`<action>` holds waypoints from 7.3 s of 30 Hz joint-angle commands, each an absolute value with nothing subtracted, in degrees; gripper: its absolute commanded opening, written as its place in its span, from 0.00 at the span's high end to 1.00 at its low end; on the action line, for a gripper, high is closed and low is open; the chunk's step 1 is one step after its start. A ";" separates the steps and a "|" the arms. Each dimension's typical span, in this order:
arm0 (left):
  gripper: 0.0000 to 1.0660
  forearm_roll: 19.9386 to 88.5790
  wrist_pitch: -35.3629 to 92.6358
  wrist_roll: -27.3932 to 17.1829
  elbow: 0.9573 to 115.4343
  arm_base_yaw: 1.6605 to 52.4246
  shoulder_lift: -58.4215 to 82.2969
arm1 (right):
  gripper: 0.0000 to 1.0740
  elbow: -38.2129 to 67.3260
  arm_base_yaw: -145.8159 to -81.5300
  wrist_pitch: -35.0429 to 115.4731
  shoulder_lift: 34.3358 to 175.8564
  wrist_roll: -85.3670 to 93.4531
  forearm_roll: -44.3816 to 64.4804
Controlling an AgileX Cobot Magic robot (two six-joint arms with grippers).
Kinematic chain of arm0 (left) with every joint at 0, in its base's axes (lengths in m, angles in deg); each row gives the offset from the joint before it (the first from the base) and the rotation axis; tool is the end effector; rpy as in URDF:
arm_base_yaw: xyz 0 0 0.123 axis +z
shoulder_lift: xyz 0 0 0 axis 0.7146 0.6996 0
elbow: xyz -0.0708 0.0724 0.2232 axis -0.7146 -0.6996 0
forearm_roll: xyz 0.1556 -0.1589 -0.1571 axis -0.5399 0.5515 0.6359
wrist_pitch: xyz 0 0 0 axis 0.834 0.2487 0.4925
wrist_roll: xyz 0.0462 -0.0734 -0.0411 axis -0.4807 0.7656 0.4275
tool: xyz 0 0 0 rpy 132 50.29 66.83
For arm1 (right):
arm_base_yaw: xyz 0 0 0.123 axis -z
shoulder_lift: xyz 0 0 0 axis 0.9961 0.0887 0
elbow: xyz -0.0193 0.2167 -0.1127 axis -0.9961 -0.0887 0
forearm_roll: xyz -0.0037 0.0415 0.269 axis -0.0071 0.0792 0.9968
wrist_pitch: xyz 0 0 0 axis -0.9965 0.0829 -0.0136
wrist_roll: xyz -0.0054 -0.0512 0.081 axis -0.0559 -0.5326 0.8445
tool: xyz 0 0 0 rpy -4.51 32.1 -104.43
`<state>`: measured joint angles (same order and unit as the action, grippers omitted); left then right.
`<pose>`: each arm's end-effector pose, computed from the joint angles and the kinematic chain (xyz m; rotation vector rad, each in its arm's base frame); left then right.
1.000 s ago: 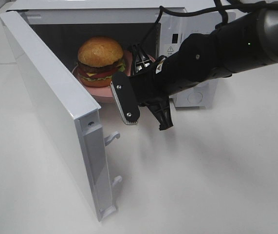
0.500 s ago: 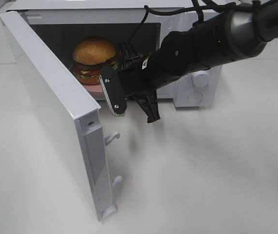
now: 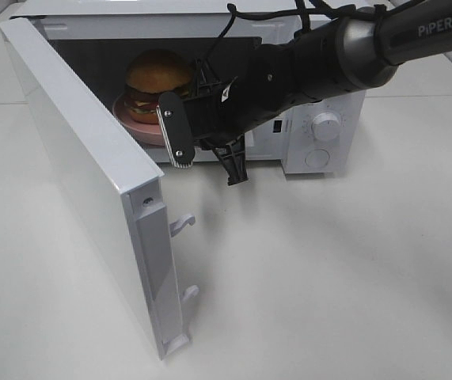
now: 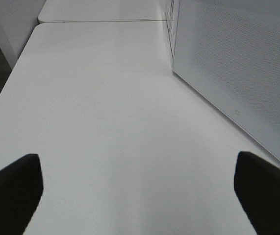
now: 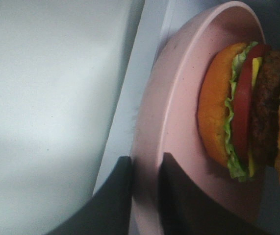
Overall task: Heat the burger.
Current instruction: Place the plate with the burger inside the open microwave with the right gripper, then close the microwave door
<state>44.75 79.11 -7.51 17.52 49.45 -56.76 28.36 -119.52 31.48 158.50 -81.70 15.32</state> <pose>0.0551 -0.0037 0.2891 0.0475 2.0347 0.0035 0.3831 0.2654 0.1031 -2.0113 1.1678 -0.4415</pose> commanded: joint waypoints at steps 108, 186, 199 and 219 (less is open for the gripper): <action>0.08 45.15 78.94 -7.63 17.57 49.45 -57.50 | 0.34 -12.60 -112.13 7.76 108.48 0.18 6.61; 0.08 45.15 78.94 -7.68 17.57 49.45 -57.50 | 0.20 -22.97 -84.74 -22.72 34.22 11.23 3.92; 0.08 45.09 78.94 -7.68 17.57 49.45 -57.28 | 0.35 -25.03 -84.74 -18.20 34.22 10.78 5.06; 0.08 45.09 78.94 -7.68 17.57 49.45 -57.28 | 0.36 -25.03 -84.74 -18.20 34.22 10.83 5.06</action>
<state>44.75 79.11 -7.63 17.52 49.45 -56.76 -24.92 -85.08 -19.00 36.23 11.12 5.01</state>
